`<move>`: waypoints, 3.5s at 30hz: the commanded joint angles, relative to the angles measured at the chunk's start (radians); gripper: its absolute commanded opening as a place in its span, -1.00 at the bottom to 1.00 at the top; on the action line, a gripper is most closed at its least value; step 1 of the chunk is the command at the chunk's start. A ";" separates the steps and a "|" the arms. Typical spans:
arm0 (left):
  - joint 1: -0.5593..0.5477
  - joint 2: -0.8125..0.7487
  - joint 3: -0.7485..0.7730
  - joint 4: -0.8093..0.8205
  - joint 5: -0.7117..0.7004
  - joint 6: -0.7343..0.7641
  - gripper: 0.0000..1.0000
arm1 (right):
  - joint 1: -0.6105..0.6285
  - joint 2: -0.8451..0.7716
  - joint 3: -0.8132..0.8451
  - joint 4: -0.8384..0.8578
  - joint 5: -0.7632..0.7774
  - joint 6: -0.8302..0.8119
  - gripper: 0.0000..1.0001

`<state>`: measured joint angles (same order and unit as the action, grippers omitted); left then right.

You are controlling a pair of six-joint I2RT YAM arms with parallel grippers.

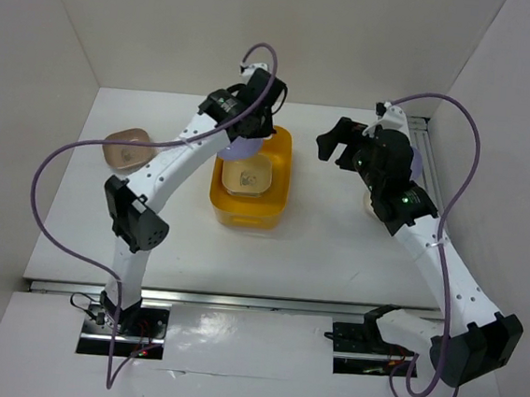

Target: Place the plates into the plastic bin on the countertop

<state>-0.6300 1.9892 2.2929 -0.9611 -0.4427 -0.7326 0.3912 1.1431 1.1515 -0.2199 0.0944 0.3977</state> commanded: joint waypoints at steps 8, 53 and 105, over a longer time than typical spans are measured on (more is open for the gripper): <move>-0.010 0.155 -0.016 0.082 0.073 0.113 -1.00 | -0.045 -0.095 0.027 -0.110 0.102 -0.019 0.90; -0.143 -0.605 -0.808 0.091 -0.027 0.055 0.99 | -0.350 0.590 -0.134 0.057 0.148 0.093 0.28; 0.170 -1.047 -0.960 -0.064 -0.088 0.067 0.99 | 0.497 1.009 0.899 -0.411 0.237 -0.255 0.25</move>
<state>-0.4660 0.9546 1.2999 -1.0225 -0.5194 -0.6834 0.8734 2.1868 2.0415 -0.6643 0.3286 0.1562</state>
